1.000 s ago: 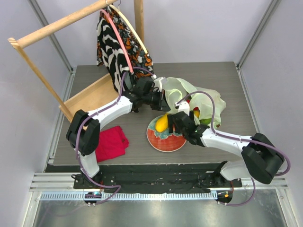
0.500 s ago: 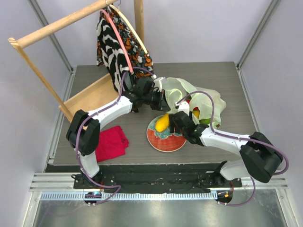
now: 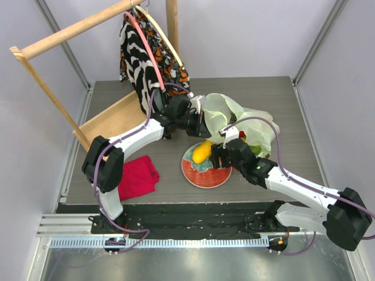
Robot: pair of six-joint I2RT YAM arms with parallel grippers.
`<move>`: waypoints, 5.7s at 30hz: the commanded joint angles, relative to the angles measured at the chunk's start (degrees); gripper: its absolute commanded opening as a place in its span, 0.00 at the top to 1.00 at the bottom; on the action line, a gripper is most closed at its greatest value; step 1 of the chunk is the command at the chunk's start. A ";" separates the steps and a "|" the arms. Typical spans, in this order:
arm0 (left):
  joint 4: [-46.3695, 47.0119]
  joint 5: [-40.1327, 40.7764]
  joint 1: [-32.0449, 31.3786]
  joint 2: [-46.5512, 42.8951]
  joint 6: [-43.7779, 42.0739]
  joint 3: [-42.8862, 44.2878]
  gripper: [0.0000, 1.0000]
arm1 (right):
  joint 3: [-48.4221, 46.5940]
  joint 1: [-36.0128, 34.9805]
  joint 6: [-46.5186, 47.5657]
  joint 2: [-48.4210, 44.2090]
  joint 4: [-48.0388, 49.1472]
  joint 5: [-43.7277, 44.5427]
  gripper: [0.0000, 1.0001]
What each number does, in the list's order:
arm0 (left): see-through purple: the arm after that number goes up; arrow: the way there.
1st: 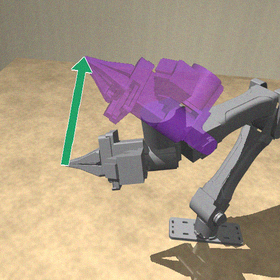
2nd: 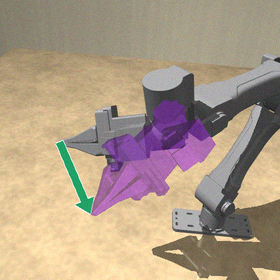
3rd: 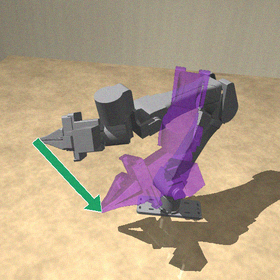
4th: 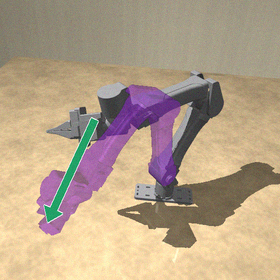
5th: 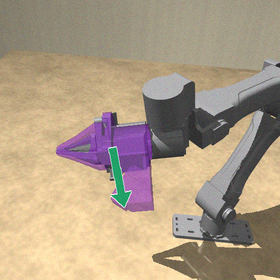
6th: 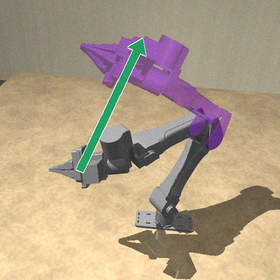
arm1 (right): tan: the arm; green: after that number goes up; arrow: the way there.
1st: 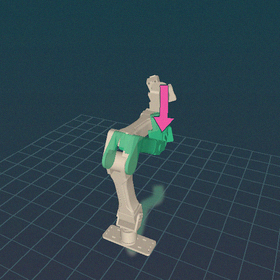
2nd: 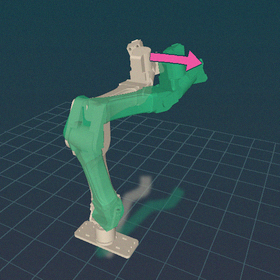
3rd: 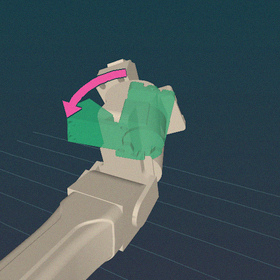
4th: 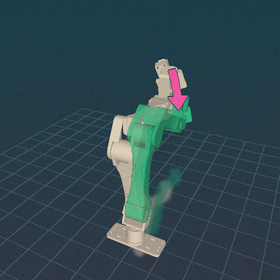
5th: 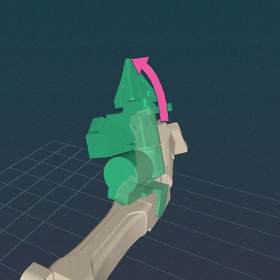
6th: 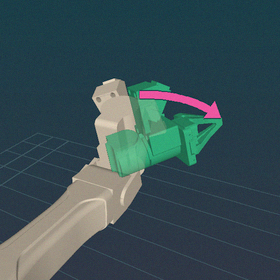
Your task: Place the fruits into the plastic bag
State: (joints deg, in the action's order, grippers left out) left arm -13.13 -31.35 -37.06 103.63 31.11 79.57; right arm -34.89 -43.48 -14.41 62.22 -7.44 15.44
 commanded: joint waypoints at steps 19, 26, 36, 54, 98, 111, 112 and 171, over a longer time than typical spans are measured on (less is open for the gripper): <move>0.82 -0.81 -0.12 -3.18 0.00 1.11 1.00 | -17.74 4.54 1.85 -16.69 -7.59 -3.32 0.75; 0.91 -0.81 -0.12 -3.61 -0.09 1.03 1.00 | -22.31 12.97 3.34 -12.49 -7.50 4.52 0.74; 0.91 -0.81 -0.03 -3.70 -0.09 1.11 1.00 | -26.36 17.03 4.04 0.78 -6.62 9.35 0.79; 1.00 -0.99 -0.03 -2.83 0.09 1.11 1.00 | -26.27 16.94 -0.52 10.81 0.50 -1.74 0.79; 1.70 -2.40 -0.56 -3.26 0.88 1.03 1.00 | -25.13 17.64 -3.16 25.06 -4.68 21.21 0.20; 1.70 -2.31 -0.56 -3.26 1.05 1.03 1.00 | -25.58 17.91 -3.34 18.04 -6.88 18.75 0.11; 1.79 -2.31 -0.56 -3.26 0.97 0.94 1.00 | -25.40 17.91 -3.43 17.16 -7.14 18.57 0.11; 2.84 -2.22 -0.56 -4.58 2.02 0.32 1.00 | -16.34 -11.01 -51.31 17.50 -8.28 19.61 0.16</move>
State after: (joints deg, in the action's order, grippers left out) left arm -12.71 -32.21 -37.41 101.62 32.82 79.57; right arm -46.81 -54.43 -57.39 78.19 -12.69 26.65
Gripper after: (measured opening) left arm 0.012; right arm 0.833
